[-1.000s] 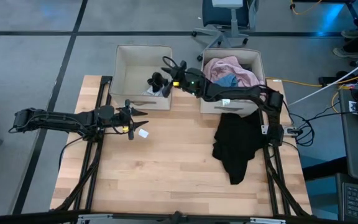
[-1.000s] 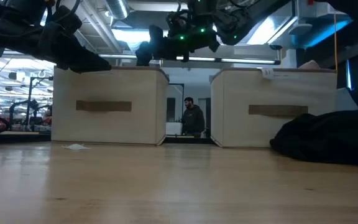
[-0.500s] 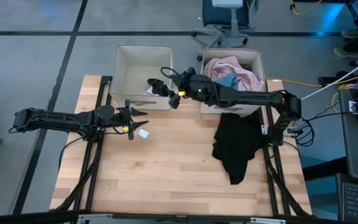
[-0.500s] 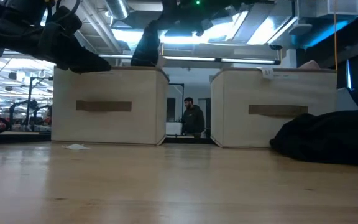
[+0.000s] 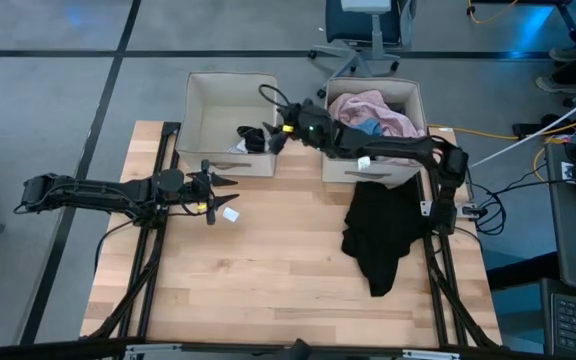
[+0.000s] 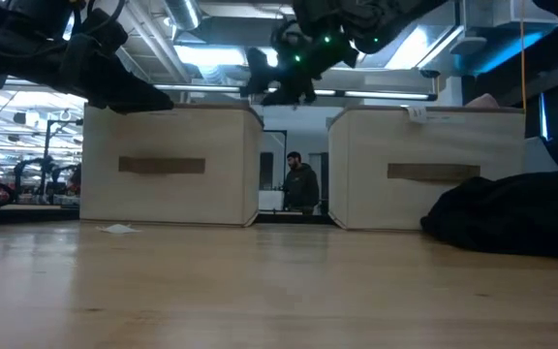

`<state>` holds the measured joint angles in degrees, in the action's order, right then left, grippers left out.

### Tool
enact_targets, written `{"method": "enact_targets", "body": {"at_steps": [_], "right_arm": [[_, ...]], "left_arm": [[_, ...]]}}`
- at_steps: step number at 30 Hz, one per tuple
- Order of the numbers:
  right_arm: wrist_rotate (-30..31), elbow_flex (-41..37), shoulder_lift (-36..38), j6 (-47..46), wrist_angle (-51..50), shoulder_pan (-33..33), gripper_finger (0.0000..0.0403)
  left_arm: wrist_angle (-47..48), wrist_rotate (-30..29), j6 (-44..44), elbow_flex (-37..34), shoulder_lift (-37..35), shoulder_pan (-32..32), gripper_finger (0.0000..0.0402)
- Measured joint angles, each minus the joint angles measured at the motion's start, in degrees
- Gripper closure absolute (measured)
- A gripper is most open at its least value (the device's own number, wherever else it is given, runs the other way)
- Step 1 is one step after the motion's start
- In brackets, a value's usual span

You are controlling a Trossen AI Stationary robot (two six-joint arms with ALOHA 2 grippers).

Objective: Sort clothes
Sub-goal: Put the black stripe sock into the left laundry organizer, then put the black shirt into the left laundry organizer

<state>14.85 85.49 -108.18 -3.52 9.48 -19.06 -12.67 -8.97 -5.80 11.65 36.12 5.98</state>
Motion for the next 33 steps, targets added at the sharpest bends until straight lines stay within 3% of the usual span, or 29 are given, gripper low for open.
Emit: {"method": "enact_targets", "body": {"at_steps": [6, 13, 19, 25, 28, 33], "right_arm": [[-2.07, -0.11, 3.48, -1.03, -10.97, 1.90, 0.0107], [1.33, 0.11, 14.70, -5.88, -28.67, 13.21, 0.0107], [10.28, 0.11, 22.00, -29.47, -54.97, 24.78, 0.0107], [9.66, -0.68, 21.59, -59.23, -82.01, 35.96, 0.0107], [6.60, -4.60, 20.87, -68.94, -88.72, 39.90, 0.0107], [2.05, -13.73, 20.90, -77.55, -89.16, 42.95, 0.0107]], "left_arm": [[0.04, 0.00, 0.01, 0.01, 0.00, 0.00, 0.0240], [0.16, 0.00, -0.46, 0.01, 0.00, 0.00, 0.0240], [0.15, 0.00, -0.60, 0.01, 0.00, 0.00, 0.0240], [0.26, 0.00, -1.95, 0.01, 0.00, 0.02, 0.0240], [0.44, -0.02, -1.95, 0.00, 0.01, 0.04, 0.0240], [0.03, -0.02, -1.81, -0.01, 0.00, 0.02, 0.0240]]}}
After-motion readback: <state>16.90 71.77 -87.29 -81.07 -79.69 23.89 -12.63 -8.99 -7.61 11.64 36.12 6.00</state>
